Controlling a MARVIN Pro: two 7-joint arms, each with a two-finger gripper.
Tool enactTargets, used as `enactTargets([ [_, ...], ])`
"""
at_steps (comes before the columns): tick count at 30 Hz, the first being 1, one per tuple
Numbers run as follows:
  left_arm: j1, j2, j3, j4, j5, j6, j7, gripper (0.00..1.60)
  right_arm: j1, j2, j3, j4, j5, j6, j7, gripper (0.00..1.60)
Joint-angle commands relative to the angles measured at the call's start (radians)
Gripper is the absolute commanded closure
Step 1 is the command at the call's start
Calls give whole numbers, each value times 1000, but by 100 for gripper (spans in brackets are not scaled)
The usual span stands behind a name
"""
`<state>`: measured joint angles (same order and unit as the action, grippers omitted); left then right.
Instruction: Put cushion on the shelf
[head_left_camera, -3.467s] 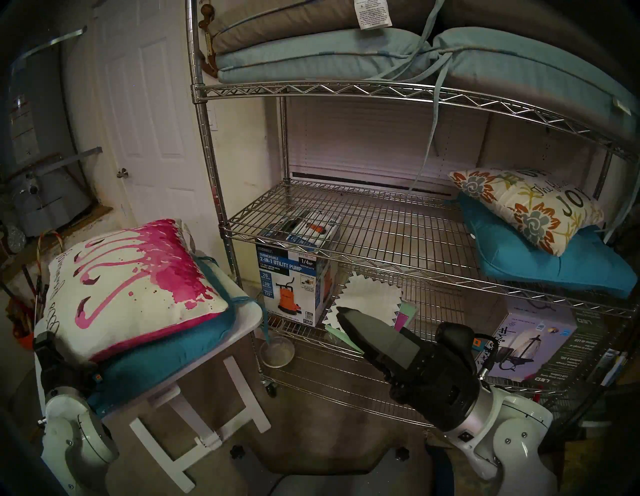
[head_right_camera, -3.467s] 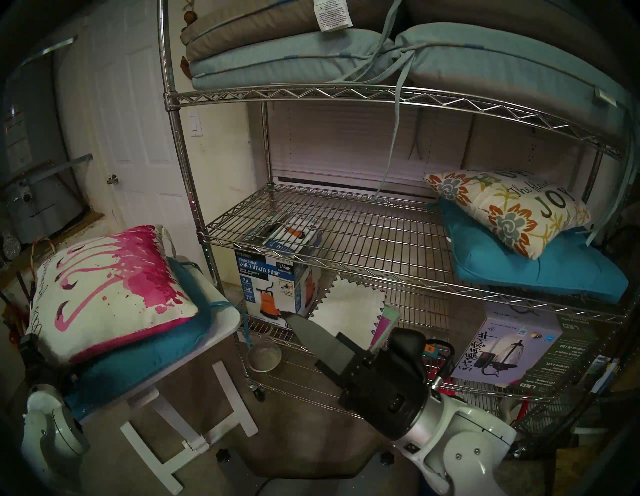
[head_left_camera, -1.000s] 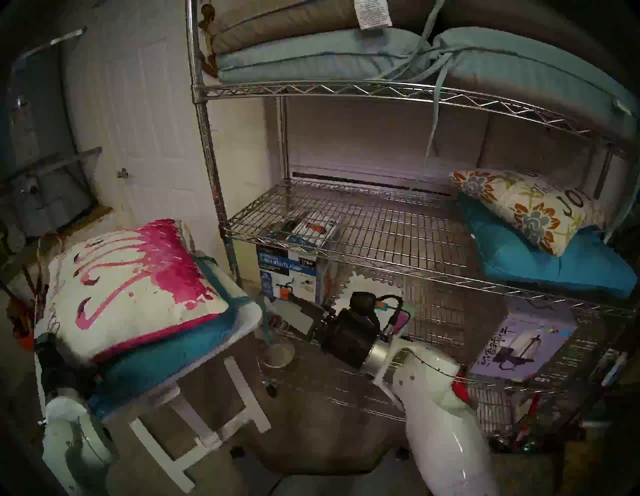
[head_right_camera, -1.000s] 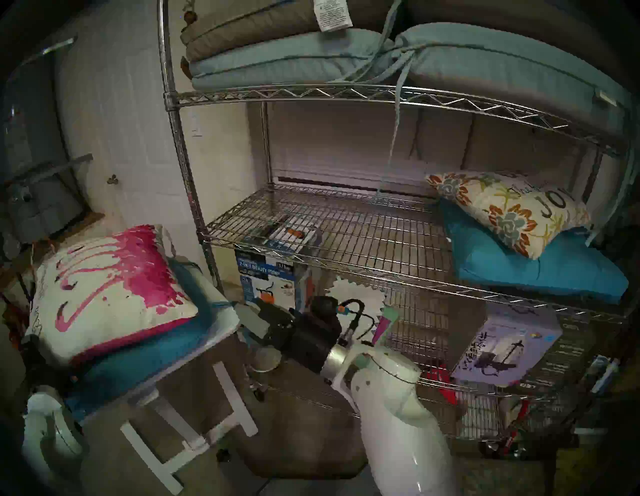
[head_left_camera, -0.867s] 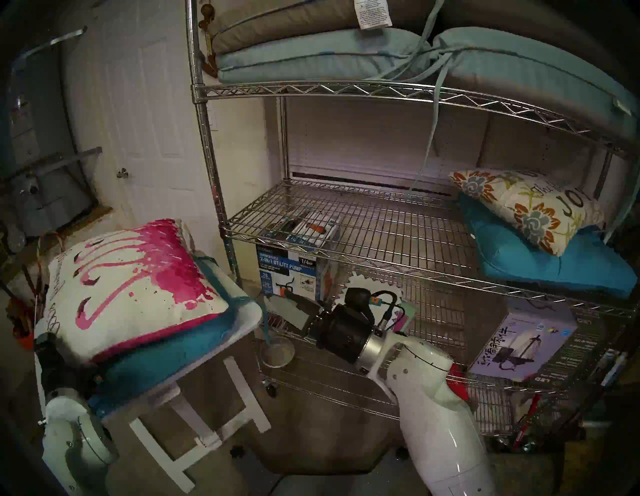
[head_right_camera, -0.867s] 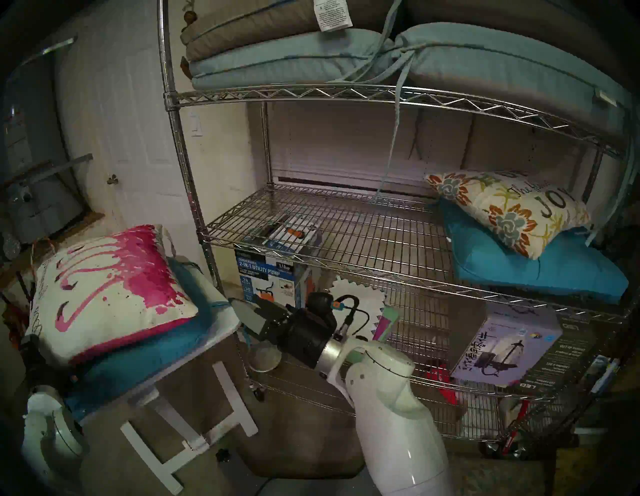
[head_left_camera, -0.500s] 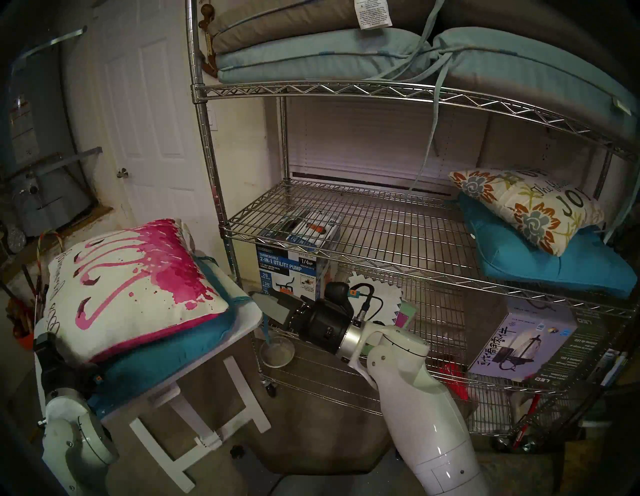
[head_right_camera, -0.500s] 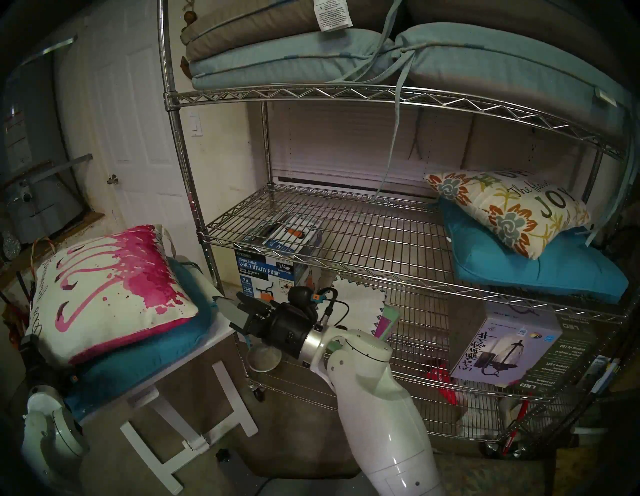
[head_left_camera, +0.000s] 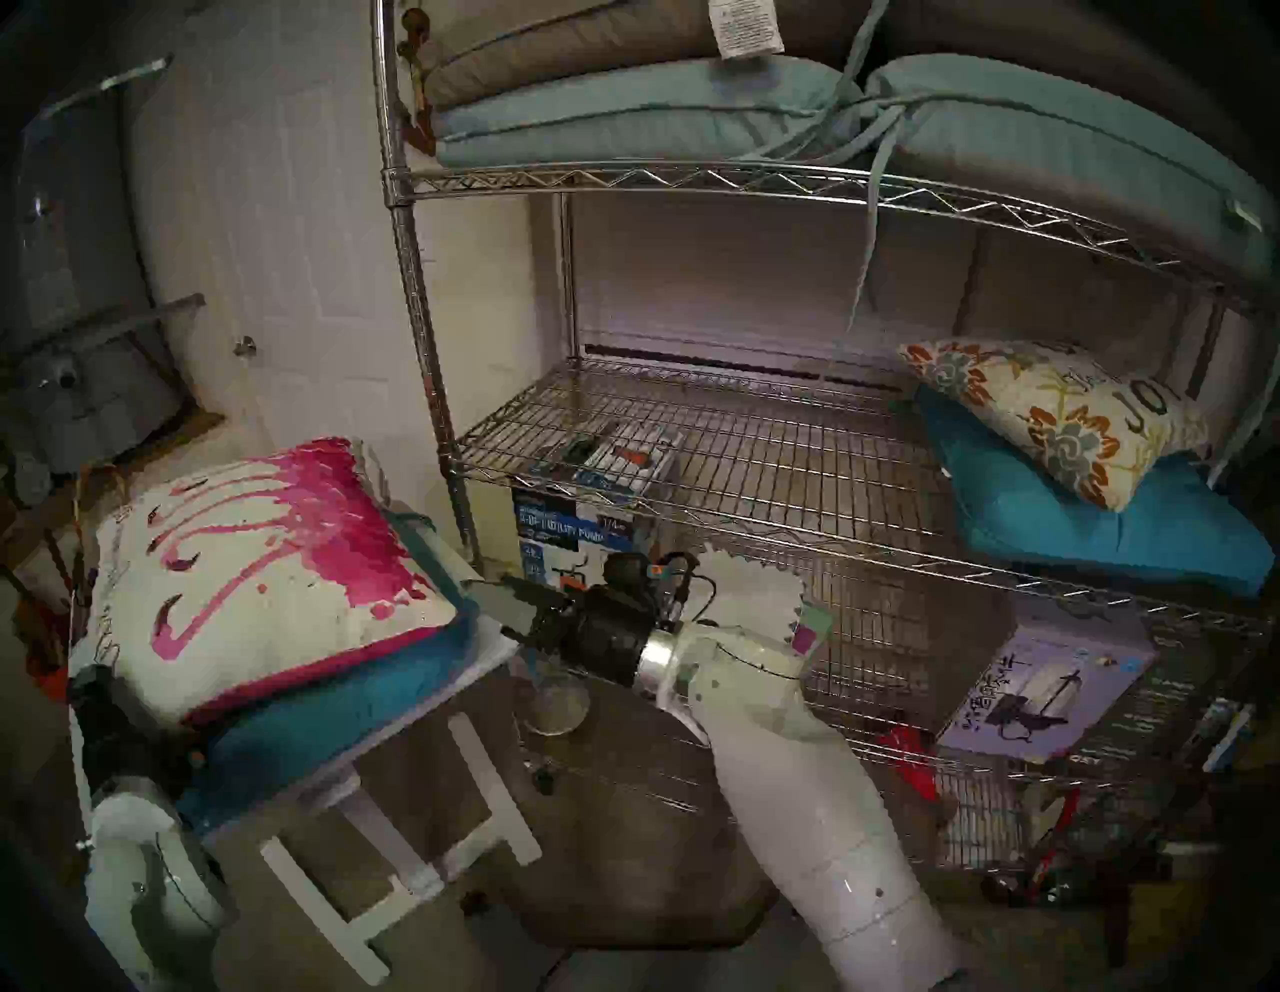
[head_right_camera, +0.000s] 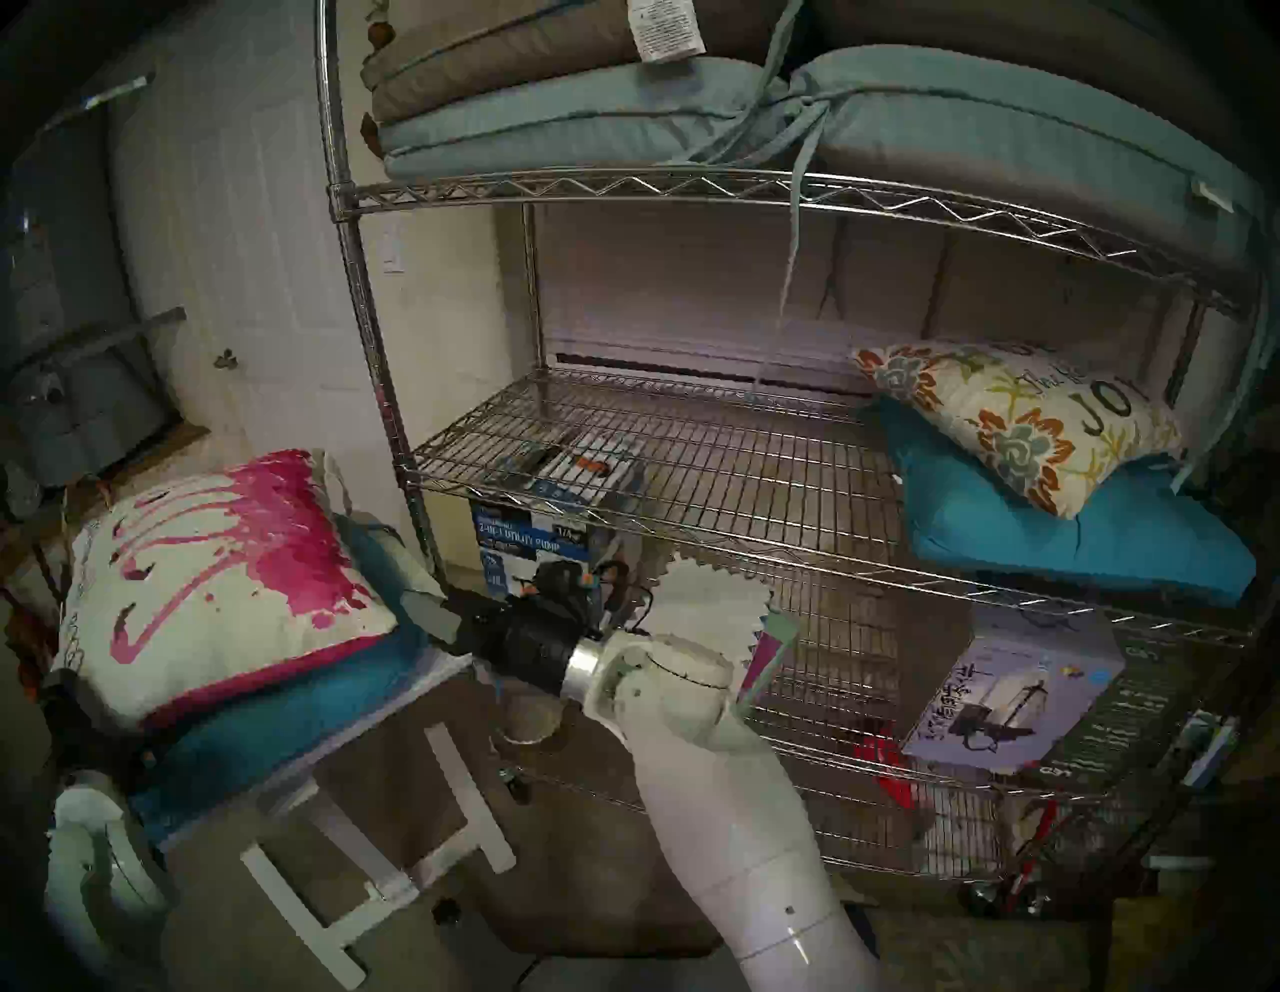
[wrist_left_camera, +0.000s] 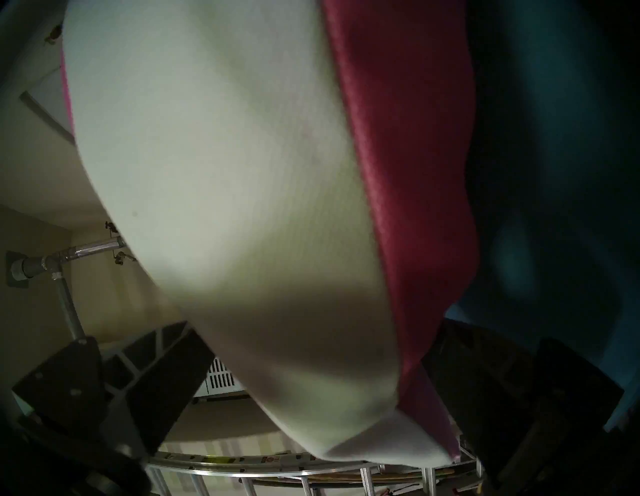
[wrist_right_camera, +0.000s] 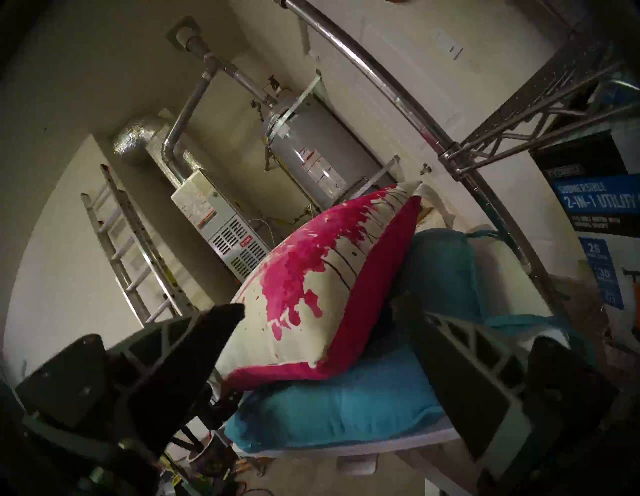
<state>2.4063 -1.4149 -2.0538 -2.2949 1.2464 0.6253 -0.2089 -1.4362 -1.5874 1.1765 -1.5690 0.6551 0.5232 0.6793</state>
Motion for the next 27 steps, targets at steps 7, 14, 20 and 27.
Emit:
enactTargets([
  [7, -3, -1, -4, -19, 2, 0, 6, 0, 166, -77, -81, 157, 4, -38, 44, 0],
  [14, -4, -1, -5, -19, 3, -1, 5, 0, 211, -101, -89, 219, 140, 81, 28, 0],
  [20, -5, -2, -5, -18, 4, -2, 4, 0, 237, -123, -52, 242, 235, 191, 7, 0],
  [27, -4, -4, -5, -20, 4, -3, 5, 0, 246, -123, -54, 224, 264, 321, -64, 0],
])
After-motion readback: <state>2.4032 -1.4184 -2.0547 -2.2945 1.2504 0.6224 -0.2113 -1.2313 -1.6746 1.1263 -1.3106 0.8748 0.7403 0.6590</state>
